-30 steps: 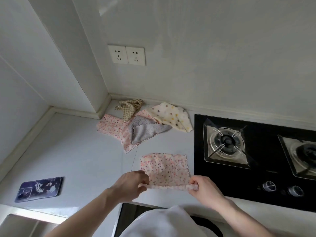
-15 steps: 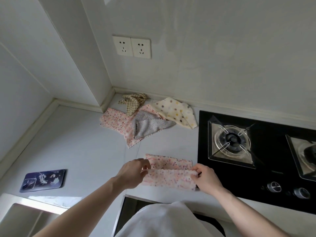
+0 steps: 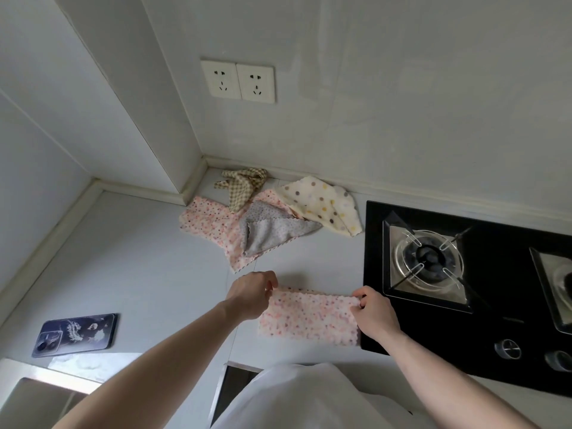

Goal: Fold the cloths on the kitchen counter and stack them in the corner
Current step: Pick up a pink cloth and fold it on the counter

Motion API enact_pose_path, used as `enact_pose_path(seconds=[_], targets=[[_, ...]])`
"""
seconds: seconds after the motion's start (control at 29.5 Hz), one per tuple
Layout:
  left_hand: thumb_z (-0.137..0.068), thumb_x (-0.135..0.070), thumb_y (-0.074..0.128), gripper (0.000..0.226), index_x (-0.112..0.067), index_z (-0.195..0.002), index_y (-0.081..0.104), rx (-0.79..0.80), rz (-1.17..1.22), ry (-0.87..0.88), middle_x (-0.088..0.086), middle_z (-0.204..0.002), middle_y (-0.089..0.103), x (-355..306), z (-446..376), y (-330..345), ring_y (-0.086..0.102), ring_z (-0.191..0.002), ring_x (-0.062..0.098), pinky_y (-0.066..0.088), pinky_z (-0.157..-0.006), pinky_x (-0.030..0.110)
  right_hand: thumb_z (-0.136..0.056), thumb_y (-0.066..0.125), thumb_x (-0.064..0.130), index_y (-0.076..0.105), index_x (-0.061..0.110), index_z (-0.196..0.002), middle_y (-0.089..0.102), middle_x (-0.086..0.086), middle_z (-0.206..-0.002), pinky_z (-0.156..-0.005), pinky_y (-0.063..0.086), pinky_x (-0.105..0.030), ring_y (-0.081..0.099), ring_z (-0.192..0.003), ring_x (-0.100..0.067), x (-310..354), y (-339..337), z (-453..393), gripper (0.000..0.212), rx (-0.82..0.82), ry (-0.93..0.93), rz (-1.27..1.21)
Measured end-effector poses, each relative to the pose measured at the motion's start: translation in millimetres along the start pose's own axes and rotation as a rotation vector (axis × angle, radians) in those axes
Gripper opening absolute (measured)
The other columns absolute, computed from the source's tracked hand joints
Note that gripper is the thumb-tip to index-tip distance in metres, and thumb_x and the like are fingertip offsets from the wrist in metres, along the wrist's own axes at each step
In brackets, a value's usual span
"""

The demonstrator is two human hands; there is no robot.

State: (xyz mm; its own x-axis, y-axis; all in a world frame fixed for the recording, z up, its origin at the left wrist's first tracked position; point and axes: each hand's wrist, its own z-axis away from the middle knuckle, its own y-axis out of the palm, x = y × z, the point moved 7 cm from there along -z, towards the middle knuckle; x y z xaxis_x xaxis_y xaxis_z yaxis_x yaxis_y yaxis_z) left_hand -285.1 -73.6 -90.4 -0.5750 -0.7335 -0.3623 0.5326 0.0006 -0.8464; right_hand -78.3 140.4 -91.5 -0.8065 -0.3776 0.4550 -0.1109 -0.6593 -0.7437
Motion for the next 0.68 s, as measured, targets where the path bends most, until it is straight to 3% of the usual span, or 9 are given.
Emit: enact_pose_path(seconds=[0.17, 0.31, 0.51, 0.68], targets=[[-0.095, -0.013, 0.055, 0.029, -0.036, -0.111, 0.063, 0.019, 0.017, -0.01, -0.017, -0.108, 0.07, 3.6, -11.6, 3.5, 0.064, -0.1, 0.017, 0.053, -0.078, 0.033, -0.094, 0.065, 0.013, 0.062, 0.021, -0.123, 0.069, 0.004, -0.112, -0.072, 0.046, -0.025, 0.061, -0.092, -0.013, 0.5, 3.8, -10.8, 0.03, 0.016, 0.037, 0.025], [-0.098, -0.026, 0.062, 0.032, -0.03, -0.13, 0.059, -0.06, 0.059, 0.029, -0.011, -0.134, 0.062, 0.6, -11.2, 2.7, 0.055, -0.122, 0.019, 0.047, -0.1, 0.035, -0.091, 0.066, 0.015, 0.056, 0.022, -0.125, 0.061, 0.003, -0.119, -0.073, 0.045, -0.028, 0.056, -0.092, -0.014, 3.3, 9.3, -10.9, 0.036, 0.043, 0.029, 0.089], [-0.099, -0.029, 0.058, 0.025, -0.034, -0.123, 0.064, 0.013, -0.006, 0.254, -0.014, -0.137, 0.056, -23.7, 21.9, 29.2, 0.049, -0.126, 0.013, 0.039, -0.11, 0.031, -0.096, 0.066, 0.03, 0.044, 0.018, -0.138, 0.044, -0.004, -0.134, -0.051, 0.032, -0.019, 0.052, -0.076, -0.014, 6.3, 24.6, -10.5, 0.049, 0.068, 0.054, 0.128], [-0.099, -0.028, 0.055, 0.032, -0.036, -0.129, 0.063, 0.155, -0.054, 0.259, -0.015, -0.147, 0.049, -20.9, 43.0, 60.0, 0.043, -0.132, 0.014, 0.036, -0.111, 0.031, -0.092, 0.066, 0.026, 0.04, 0.015, -0.131, 0.058, -0.004, -0.116, -0.061, 0.052, -0.03, 0.056, -0.077, -0.014, 3.0, 35.8, -14.1, 0.048, 0.077, 0.21, -0.006]])
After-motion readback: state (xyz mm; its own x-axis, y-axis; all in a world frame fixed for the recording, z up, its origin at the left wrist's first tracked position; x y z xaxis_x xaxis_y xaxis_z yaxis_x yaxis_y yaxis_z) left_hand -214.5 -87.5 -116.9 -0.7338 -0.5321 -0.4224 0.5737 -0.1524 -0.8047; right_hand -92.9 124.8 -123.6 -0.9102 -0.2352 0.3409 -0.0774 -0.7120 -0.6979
